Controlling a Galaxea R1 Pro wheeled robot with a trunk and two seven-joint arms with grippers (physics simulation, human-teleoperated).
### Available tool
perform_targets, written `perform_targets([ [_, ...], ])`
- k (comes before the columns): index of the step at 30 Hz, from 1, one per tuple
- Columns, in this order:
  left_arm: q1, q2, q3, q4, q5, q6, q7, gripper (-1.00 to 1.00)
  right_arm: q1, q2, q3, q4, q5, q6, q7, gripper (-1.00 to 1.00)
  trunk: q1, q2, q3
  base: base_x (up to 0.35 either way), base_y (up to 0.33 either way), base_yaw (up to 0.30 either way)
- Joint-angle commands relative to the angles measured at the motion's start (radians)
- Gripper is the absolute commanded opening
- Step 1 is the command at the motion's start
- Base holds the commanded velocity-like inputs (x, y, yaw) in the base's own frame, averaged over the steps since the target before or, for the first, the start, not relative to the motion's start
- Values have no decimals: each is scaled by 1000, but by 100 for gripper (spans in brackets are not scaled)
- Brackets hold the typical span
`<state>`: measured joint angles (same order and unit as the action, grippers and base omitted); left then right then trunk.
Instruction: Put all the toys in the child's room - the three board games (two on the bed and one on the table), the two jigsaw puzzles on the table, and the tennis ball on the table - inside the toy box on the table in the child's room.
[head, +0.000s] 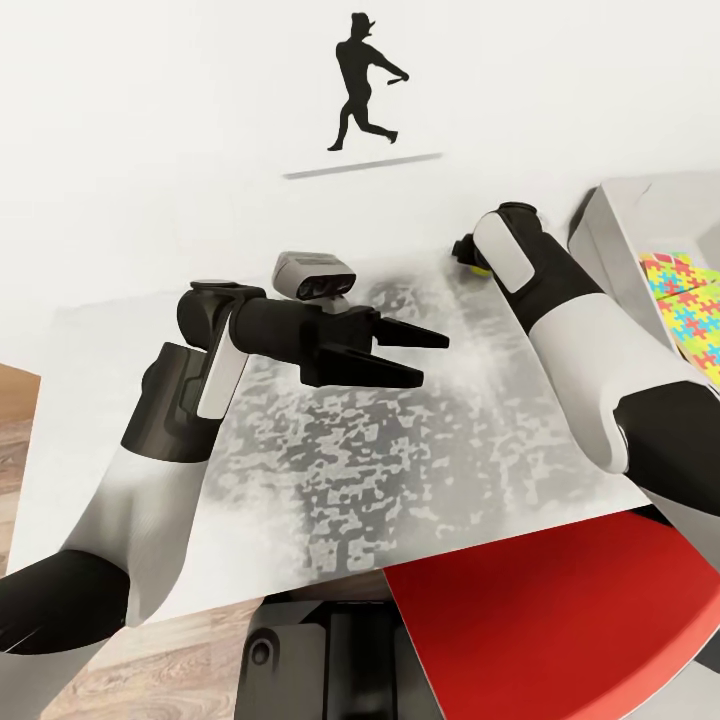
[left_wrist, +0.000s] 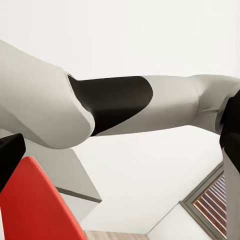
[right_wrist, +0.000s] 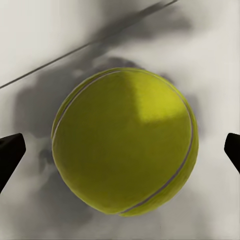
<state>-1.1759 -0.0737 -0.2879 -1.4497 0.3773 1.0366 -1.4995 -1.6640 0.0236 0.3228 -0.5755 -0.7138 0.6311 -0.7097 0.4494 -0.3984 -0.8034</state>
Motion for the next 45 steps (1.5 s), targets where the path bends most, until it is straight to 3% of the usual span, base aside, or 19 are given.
perform_targets([
  [1, -1, 0, -1, 0, 2, 11, -2, 100, -1, -1, 6, 1, -9, 2, -8, 100, 1, -2, -1, 0, 0, 0],
  [26, -1, 0, -1, 0, 0, 11, -1, 100, -13, -1, 5, 12, -9, 3, -8, 100, 1, -2, -1, 0, 0, 0],
  [27, -1, 0, -1, 0, 0, 11, -1, 100, -13, -1, 6, 12, -9, 3, -8, -100, 1, -2, -1, 0, 0, 0],
  [45, -1, -1, -1, 0, 0, 11, -1, 100, -16, -1, 6, 13, -9, 2, -8, -100, 1, -2, -1, 0, 0, 0],
])
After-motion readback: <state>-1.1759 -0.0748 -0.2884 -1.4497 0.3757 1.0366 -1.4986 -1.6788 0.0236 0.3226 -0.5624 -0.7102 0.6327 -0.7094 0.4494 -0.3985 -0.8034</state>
